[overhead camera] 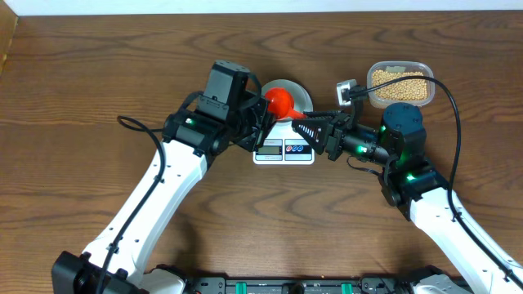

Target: Scoop item into bowl and weigh 50g on scale

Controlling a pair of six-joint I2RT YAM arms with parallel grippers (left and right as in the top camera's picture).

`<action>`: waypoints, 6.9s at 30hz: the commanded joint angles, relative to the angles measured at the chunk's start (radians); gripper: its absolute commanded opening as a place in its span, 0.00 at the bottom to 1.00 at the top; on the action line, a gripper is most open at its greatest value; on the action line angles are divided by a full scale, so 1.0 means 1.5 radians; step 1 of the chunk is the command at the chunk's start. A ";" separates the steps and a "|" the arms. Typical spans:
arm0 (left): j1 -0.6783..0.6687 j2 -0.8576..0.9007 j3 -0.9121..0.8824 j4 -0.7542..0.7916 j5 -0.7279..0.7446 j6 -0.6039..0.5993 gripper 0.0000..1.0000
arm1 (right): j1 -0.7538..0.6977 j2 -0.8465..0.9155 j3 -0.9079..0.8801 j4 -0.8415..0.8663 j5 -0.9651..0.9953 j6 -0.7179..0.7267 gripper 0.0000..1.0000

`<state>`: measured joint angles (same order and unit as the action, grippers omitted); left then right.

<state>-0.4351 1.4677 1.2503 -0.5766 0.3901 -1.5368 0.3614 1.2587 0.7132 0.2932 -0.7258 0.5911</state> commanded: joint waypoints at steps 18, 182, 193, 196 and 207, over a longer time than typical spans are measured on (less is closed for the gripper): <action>-0.011 -0.003 -0.005 -0.003 -0.024 0.016 0.07 | 0.005 0.003 0.012 0.001 0.001 -0.006 0.13; -0.159 0.031 -0.043 -0.124 -0.343 0.305 0.07 | -0.243 0.001 0.012 -0.080 -0.015 -0.004 0.01; -0.159 0.119 -0.043 -0.083 -0.340 0.328 0.07 | -0.243 0.001 0.012 -0.089 -0.017 -0.016 0.01; -0.159 0.123 -0.043 -0.064 -0.341 0.344 0.07 | -0.243 0.001 0.012 -0.093 -0.017 -0.019 0.01; -0.159 0.181 -0.043 -0.026 -0.343 0.346 0.07 | -0.243 0.001 0.012 -0.104 -0.016 -0.037 0.01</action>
<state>-0.6712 1.6913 1.1885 -0.6205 -0.1043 -1.0313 0.0017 1.2594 0.7132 0.1379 -0.7376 0.5621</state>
